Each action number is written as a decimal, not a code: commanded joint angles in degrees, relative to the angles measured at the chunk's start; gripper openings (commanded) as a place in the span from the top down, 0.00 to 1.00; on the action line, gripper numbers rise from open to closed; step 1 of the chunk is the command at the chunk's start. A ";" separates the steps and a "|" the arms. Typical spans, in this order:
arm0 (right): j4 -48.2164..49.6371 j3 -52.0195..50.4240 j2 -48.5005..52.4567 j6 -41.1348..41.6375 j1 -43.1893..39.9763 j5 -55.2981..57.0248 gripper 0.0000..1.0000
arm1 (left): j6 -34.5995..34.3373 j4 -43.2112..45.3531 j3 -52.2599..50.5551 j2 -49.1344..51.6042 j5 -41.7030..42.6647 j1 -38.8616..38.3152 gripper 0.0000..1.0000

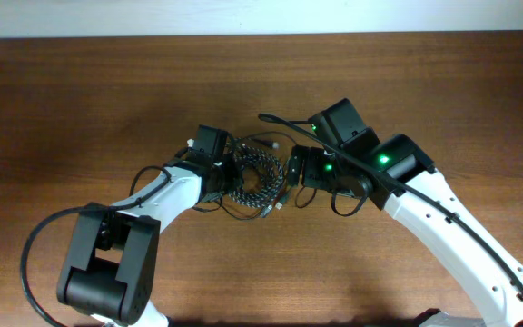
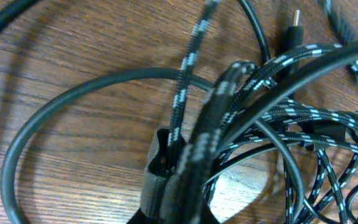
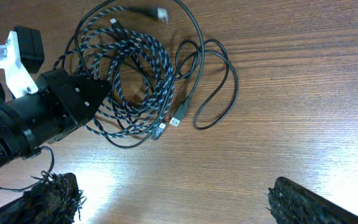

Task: Untangle cables

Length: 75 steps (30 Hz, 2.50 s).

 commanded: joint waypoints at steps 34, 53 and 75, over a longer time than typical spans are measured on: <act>14.32 -0.59 -1.68 -25.14 11.02 -5.46 0.91 | -42.34 -17.86 2.08 -23.23 64.46 26.21 1.00; -3.61 -0.57 -19.08 -20.37 -6.08 -4.31 0.00 | 49.37 -3.04 2.03 -23.23 75.12 26.21 1.00; 10.60 -0.57 -11.91 -41.16 4.72 -34.25 0.96 | 51.43 -6.47 2.01 -23.23 59.78 26.21 1.00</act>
